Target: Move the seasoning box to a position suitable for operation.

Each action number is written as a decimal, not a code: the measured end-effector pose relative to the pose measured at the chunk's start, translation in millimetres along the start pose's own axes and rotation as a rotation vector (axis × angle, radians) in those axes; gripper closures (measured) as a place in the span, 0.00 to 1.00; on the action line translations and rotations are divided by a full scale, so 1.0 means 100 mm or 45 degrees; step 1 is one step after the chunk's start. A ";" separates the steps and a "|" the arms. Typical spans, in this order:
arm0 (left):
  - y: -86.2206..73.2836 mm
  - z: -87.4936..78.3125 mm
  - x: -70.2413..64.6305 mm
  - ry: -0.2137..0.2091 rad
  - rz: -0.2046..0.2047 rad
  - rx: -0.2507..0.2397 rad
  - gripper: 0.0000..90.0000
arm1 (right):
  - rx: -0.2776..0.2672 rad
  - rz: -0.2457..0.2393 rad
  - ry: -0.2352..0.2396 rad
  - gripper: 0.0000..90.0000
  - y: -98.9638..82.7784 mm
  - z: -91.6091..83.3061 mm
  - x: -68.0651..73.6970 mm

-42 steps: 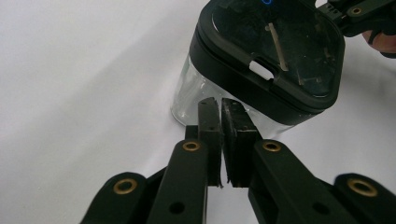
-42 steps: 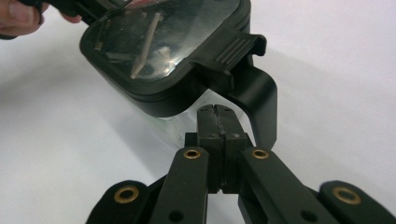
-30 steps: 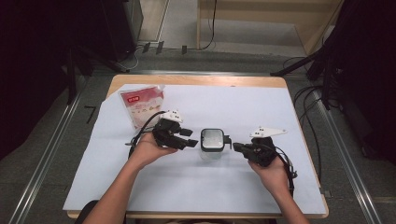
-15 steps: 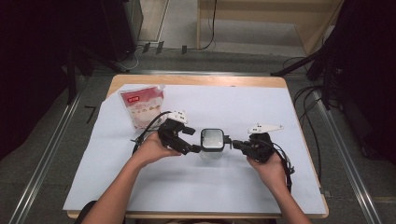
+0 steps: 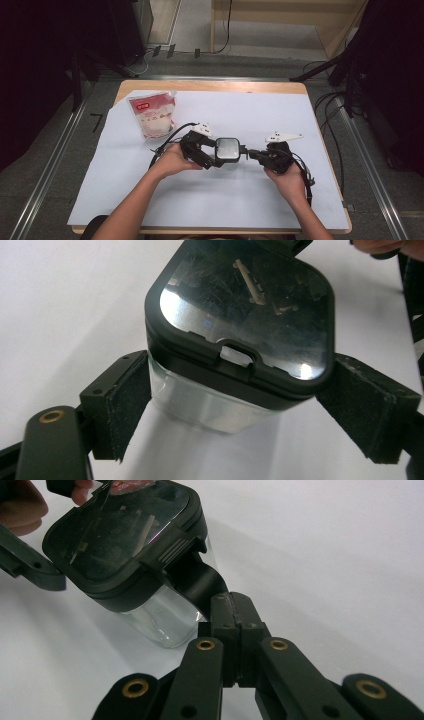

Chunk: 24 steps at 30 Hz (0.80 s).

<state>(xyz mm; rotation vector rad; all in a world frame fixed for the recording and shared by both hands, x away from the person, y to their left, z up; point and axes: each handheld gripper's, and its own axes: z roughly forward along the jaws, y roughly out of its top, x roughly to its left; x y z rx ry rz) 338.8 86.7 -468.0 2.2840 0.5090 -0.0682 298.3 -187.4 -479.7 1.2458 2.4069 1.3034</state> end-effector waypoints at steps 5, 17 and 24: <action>0.01 0.02 -0.03 0.034 0.022 0.007 0.16 | 0.000 -0.001 -0.005 1.00 0.00 0.00 0.01; 0.06 -0.05 -0.05 0.056 0.037 0.008 0.17 | 0.008 -0.009 -0.003 1.00 -0.01 -0.01 0.02; 0.08 -0.08 -0.08 0.067 0.037 -0.020 0.17 | 0.009 -0.013 -0.005 1.00 -0.01 -0.01 0.03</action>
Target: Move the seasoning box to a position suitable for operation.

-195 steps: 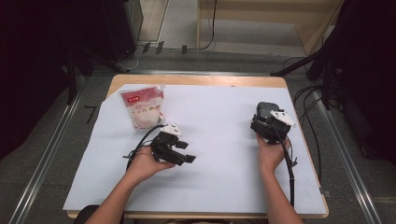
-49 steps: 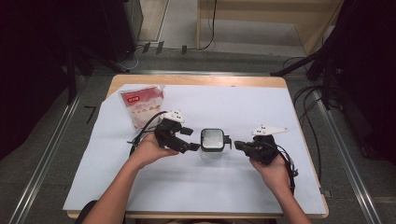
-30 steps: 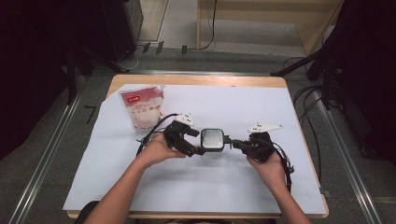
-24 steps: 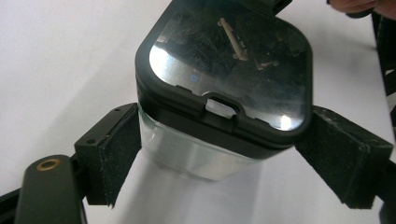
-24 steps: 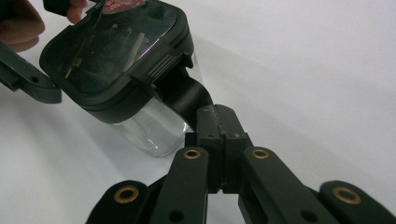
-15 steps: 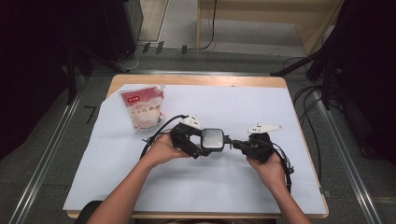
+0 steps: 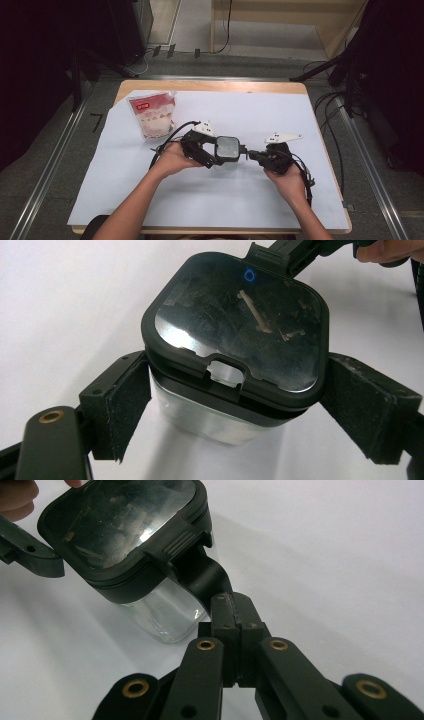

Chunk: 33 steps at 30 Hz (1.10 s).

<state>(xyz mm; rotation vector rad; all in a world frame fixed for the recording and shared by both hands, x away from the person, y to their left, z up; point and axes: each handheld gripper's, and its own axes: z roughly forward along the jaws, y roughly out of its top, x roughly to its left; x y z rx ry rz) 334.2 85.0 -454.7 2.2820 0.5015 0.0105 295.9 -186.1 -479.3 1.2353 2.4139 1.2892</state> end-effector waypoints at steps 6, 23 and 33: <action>0.02 -0.02 -0.01 0.006 0.000 -0.013 0.17 | 0.005 -0.002 -0.002 1.00 0.00 0.00 0.00; 0.10 -0.13 -0.08 0.029 0.030 -0.032 0.21 | 0.006 -0.008 -0.006 1.00 0.00 -0.01 0.02; 0.15 -0.21 -0.17 -0.042 0.083 -0.010 0.56 | 0.007 -0.004 0.002 1.00 0.01 -0.01 0.02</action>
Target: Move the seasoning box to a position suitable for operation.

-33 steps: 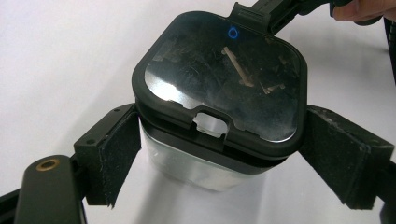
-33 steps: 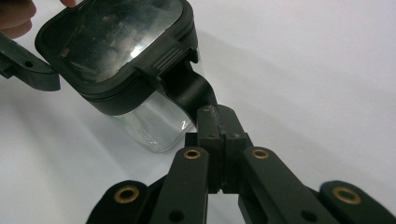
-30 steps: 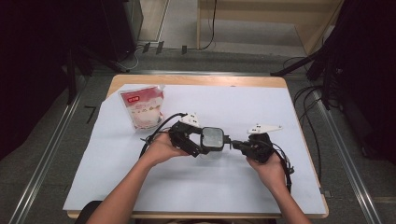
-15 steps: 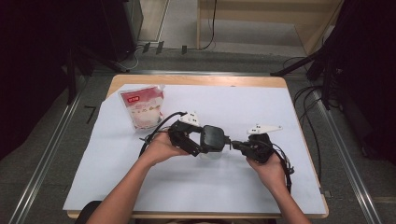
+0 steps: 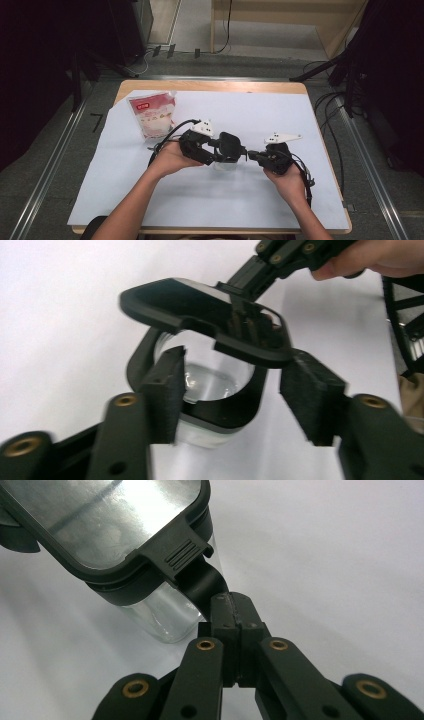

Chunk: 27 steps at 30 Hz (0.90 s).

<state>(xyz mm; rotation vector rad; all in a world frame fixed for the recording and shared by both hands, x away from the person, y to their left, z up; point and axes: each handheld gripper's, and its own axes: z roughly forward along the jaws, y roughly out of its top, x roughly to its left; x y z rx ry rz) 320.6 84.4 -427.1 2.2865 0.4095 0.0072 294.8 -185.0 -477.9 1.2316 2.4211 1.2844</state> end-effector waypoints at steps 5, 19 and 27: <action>0.03 -0.02 -0.04 -0.027 0.004 -0.004 0.73 | -0.006 0.002 0.003 1.00 0.00 0.00 0.00; 0.17 0.05 -0.11 -0.006 -0.070 0.007 0.93 | -0.008 0.008 -0.012 1.00 -0.01 0.00 0.01; 0.34 0.19 -0.10 -0.035 -0.082 0.027 0.94 | -0.013 0.022 -0.027 1.00 -0.01 0.01 0.03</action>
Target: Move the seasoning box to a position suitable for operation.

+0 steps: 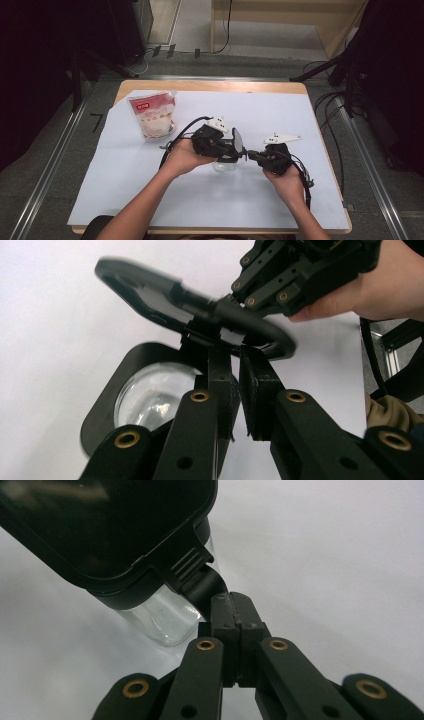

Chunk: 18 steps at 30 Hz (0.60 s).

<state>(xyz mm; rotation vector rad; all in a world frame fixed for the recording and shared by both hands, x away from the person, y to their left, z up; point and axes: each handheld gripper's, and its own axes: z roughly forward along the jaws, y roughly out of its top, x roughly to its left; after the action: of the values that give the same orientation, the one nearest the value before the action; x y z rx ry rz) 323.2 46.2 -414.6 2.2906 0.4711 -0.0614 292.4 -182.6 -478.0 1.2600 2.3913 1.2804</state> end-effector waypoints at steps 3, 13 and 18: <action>0.04 0.04 0.00 -0.015 -0.014 -0.009 0.94 | -0.003 0.003 -0.004 1.00 0.00 0.00 0.00; 0.08 0.15 0.06 -0.043 -0.030 -0.016 0.92 | -0.010 0.011 -0.016 1.00 -0.01 0.01 0.02; 0.07 0.15 0.10 -0.062 -0.050 -0.023 0.90 | -0.013 0.009 -0.012 1.00 -0.01 0.01 0.02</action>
<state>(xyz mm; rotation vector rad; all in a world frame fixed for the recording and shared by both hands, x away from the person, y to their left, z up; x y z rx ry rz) 336.1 33.8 -422.2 2.2574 0.4892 -0.1315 291.1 -181.1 -478.4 1.2700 2.3731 1.2833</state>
